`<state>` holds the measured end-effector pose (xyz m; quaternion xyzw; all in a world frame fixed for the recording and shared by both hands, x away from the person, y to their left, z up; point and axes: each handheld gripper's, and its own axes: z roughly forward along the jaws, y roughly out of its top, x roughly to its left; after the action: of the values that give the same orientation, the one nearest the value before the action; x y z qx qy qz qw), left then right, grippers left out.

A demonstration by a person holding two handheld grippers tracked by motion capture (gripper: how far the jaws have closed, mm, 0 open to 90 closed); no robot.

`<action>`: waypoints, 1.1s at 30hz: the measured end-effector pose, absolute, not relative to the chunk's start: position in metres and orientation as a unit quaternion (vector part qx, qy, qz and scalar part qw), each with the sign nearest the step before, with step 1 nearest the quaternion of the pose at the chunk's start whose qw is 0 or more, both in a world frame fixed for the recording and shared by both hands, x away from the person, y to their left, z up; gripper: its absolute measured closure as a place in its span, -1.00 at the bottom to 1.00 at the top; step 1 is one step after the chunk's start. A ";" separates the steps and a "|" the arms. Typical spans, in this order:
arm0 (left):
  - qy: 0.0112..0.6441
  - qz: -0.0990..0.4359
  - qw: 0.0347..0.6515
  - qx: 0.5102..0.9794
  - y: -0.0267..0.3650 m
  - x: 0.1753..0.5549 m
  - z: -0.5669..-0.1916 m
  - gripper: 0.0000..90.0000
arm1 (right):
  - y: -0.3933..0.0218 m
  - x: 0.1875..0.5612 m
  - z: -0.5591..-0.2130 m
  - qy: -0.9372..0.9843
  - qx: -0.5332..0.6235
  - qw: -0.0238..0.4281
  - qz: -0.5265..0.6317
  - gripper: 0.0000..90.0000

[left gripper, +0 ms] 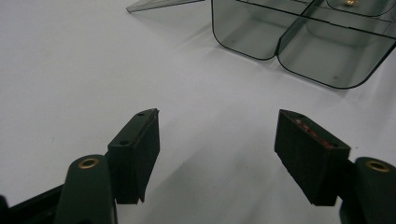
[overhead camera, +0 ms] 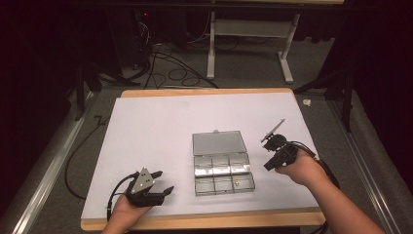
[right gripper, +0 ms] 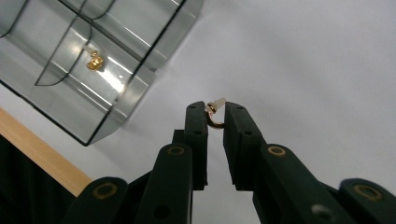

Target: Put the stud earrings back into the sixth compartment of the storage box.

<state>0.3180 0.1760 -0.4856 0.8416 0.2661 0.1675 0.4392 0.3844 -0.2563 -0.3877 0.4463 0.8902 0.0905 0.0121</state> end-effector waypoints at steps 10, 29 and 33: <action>0.266 0.167 0.439 0.842 0.176 0.318 -0.486 -0.29 | -0.236 0.380 -0.382 0.901 0.423 0.008 0.092 0.79; 0.265 0.166 0.439 0.843 0.176 0.318 -0.486 -0.29 | -0.192 0.369 -0.385 0.929 0.357 -0.004 0.098 0.79; 0.264 0.166 0.440 0.843 0.176 0.318 -0.486 -0.29 | -0.184 0.369 -0.392 0.932 0.350 -0.012 0.096 0.79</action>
<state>0.3180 0.1759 -0.4857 0.8426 0.2636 0.1655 0.4395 0.3694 -0.1845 -0.3917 0.3499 0.9318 0.0963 -0.0116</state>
